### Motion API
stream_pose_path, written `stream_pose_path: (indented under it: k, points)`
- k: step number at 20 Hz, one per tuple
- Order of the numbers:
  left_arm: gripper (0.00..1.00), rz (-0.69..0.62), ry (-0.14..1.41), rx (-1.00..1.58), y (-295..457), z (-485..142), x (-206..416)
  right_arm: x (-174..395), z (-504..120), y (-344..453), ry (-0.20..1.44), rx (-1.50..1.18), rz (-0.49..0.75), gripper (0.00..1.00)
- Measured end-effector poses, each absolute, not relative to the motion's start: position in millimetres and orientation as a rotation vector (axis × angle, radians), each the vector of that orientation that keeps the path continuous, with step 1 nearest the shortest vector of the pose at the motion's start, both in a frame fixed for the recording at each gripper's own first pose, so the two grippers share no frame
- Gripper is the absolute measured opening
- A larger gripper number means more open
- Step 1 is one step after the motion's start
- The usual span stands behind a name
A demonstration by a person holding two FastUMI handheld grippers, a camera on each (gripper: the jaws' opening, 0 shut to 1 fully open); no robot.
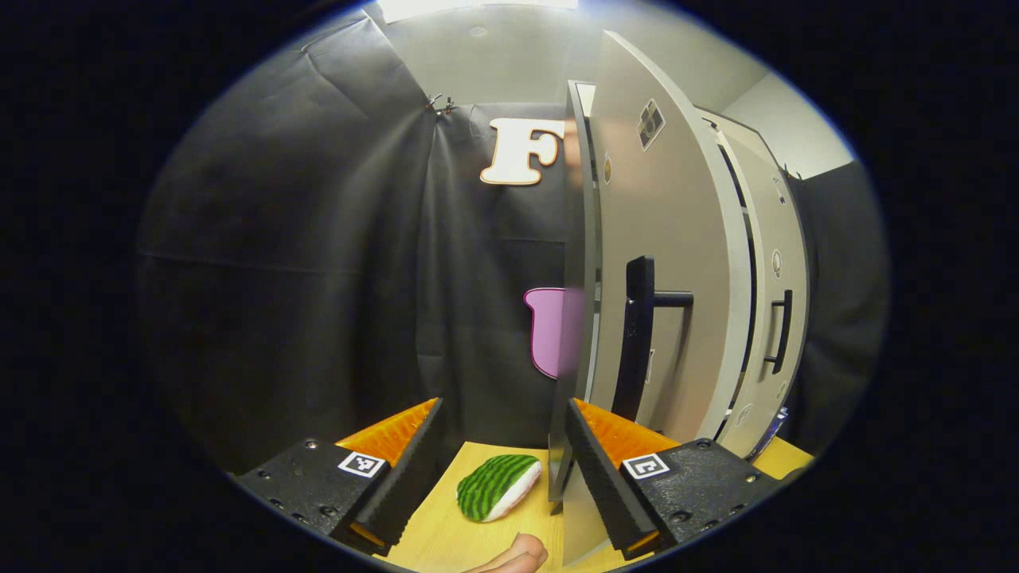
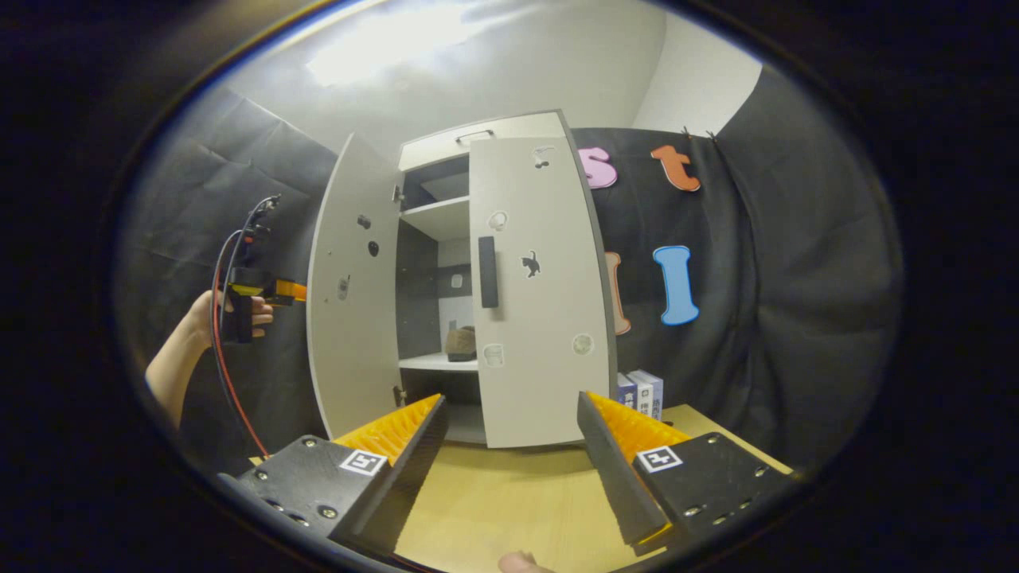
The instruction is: Grab one shoe with the right hand and put it into the shoe cabinet, grab the other shoe with the left hand and put it into the shoe cabinet; then close the right door with the right hand and the left door with the left hand.
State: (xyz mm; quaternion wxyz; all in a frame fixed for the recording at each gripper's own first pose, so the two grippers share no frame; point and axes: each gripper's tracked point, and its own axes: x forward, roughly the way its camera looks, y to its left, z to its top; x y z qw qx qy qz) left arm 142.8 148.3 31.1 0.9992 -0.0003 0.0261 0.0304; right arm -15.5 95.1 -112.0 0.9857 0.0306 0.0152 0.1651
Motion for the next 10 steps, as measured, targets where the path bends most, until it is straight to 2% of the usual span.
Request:
stream_pose_path:
  k: [1,2,10]
  points:
    - [0.86,0.053,0.053,-0.004,146.0,31.2,143.5,-16.9,-113.1,95.7,0.033,0.063,0.336,0.96]
    - [0.91,0.041,0.053,-0.008,143.1,30.8,144.4,-16.8,-113.6,94.7,0.034,0.062,0.333,0.96]
    - [0.91,-0.022,0.084,-0.053,115.7,26.3,144.0,-15.3,-118.0,93.3,0.037,0.064,0.322,0.98]
